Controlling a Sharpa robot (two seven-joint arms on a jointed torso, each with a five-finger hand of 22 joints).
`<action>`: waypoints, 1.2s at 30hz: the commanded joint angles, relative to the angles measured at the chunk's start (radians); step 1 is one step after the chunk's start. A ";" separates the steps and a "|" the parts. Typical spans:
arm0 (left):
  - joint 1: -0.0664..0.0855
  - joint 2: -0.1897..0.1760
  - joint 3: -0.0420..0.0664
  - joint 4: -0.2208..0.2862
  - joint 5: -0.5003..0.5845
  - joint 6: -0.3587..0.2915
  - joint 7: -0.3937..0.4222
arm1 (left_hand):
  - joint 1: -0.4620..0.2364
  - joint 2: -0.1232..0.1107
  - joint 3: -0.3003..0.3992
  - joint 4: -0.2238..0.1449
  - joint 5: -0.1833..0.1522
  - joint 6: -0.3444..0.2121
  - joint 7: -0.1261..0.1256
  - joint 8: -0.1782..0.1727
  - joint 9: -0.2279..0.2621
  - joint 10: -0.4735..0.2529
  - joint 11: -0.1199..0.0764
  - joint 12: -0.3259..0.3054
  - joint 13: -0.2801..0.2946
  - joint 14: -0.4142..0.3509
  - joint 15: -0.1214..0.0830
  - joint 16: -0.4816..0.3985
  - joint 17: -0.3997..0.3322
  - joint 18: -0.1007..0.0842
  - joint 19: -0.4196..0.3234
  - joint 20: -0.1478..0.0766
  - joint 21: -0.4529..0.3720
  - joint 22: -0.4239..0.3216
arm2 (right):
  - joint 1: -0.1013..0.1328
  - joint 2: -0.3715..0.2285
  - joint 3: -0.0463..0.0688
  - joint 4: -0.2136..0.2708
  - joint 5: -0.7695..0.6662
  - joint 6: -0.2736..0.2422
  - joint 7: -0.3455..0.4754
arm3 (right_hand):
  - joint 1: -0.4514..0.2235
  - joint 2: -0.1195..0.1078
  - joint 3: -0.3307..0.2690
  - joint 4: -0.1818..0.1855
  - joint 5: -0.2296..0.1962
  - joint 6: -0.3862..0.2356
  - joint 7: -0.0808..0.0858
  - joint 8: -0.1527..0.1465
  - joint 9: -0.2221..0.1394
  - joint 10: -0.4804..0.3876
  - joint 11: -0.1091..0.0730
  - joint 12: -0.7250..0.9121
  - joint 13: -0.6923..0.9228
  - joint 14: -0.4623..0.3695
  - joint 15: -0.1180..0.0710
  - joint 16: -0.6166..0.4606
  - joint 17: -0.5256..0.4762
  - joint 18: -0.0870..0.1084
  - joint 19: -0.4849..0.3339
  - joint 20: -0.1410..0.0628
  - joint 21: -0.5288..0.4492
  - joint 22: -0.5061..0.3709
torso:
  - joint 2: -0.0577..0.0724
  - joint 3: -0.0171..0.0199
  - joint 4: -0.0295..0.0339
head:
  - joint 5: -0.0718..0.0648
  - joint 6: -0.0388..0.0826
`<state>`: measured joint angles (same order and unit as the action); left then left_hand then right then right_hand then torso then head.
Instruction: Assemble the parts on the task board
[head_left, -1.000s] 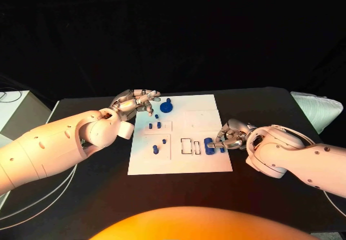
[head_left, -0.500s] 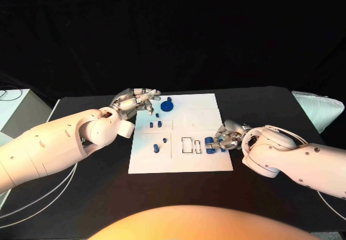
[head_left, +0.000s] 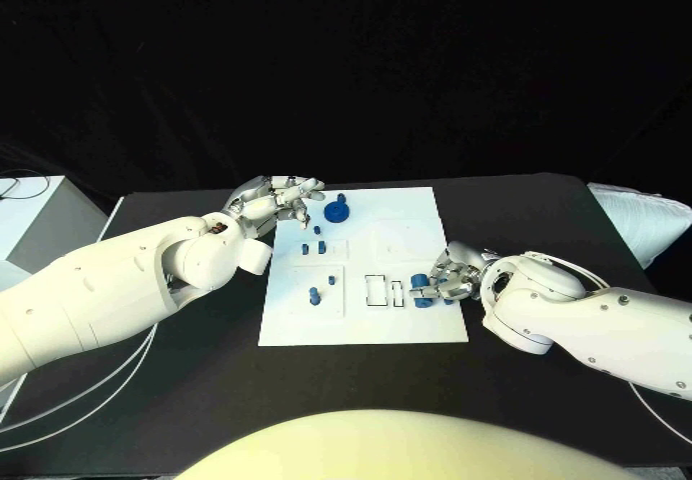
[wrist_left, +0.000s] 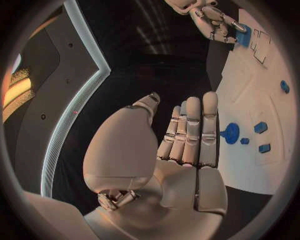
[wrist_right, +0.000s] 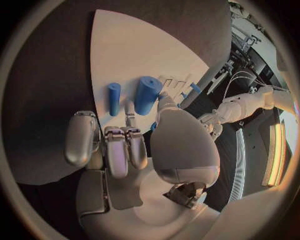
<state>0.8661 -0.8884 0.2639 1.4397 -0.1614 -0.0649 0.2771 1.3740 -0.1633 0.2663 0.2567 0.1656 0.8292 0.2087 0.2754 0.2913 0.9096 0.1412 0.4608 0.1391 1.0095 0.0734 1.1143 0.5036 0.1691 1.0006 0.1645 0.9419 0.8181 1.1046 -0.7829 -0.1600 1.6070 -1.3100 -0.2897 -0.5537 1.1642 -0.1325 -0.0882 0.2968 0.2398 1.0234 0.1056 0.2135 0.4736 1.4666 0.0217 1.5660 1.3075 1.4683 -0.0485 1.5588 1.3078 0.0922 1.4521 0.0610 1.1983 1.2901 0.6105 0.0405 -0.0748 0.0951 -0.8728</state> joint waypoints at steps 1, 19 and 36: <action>0.000 0.000 0.001 0.003 0.006 0.021 0.004 | 0.008 0.000 -0.004 0.000 -0.003 -0.002 -0.002 0.003 0.001 -0.009 0.001 0.005 0.001 -0.006 -0.001 -0.005 0.001 0.008 -0.004 0.002 -0.002 -0.002 | -0.009 0.009 -0.004 -0.010 -0.032 0.048 -0.009 | 0.000 0.004 -0.003 -0.003 0.001 0.009 -0.004 0.006 -0.001 0.104 0.003 0.005 0.263 0.098 0.006 0.006 0.239 -0.016 0.004 0.000 0.004 0.002 | 0.001 0.0009 0.0008 | 0.000 0.000; 0.000 -0.002 0.001 0.003 0.004 0.029 -0.004 | 0.007 0.001 -0.006 0.001 -0.004 -0.002 -0.002 0.003 0.001 -0.010 0.001 0.005 0.002 -0.006 -0.001 -0.005 0.001 0.008 -0.003 0.002 -0.001 -0.001 | -0.018 0.010 -0.005 -0.006 0.001 -0.007 -0.007 | 0.086 0.022 0.134 -0.007 0.136 0.026 -0.017 0.031 0.009 0.104 -0.010 0.005 0.263 0.097 -0.005 0.005 0.239 -0.018 0.005 -0.010 0.009 0.019 | 0.000 -0.0010 0.0011 | 0.005 0.000; 0.000 0.000 0.001 0.002 -0.004 0.038 -0.014 | 0.007 0.003 -0.008 0.005 -0.004 -0.002 -0.002 0.005 0.001 -0.011 0.001 0.006 0.002 -0.006 -0.001 -0.005 0.002 0.008 -0.005 0.002 -0.003 -0.003 | 0.021 -0.019 0.009 0.092 0.115 -0.044 -0.004 | 0.059 0.014 0.148 -0.005 0.129 0.034 -0.019 0.037 0.010 0.104 -0.011 0.005 0.263 0.101 -0.007 0.010 0.255 -0.022 0.012 -0.011 0.029 0.037 | 0.001 -0.0016 -0.0015 | 0.012 0.000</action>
<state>0.8660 -0.8906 0.2642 1.4395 -0.1628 -0.0483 0.2628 1.3740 -0.1633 0.2622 0.2608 0.1657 0.8292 0.2087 0.2754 0.2913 0.9025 0.1411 0.4608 0.1402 1.0096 0.0734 1.1144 0.5042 0.1692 1.0006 0.1645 0.9419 0.8158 1.1239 -0.8032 -0.1512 1.6918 -1.2409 -0.3348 -0.5563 1.2371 -0.1169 0.0542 0.2925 0.3716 1.0455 0.0912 0.2476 0.4789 1.4667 0.0142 1.5660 1.3080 1.4683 -0.0484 1.5627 1.3076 0.0768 1.4591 0.0539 1.2222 1.3080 0.6101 0.0385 -0.0759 0.1058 -0.8728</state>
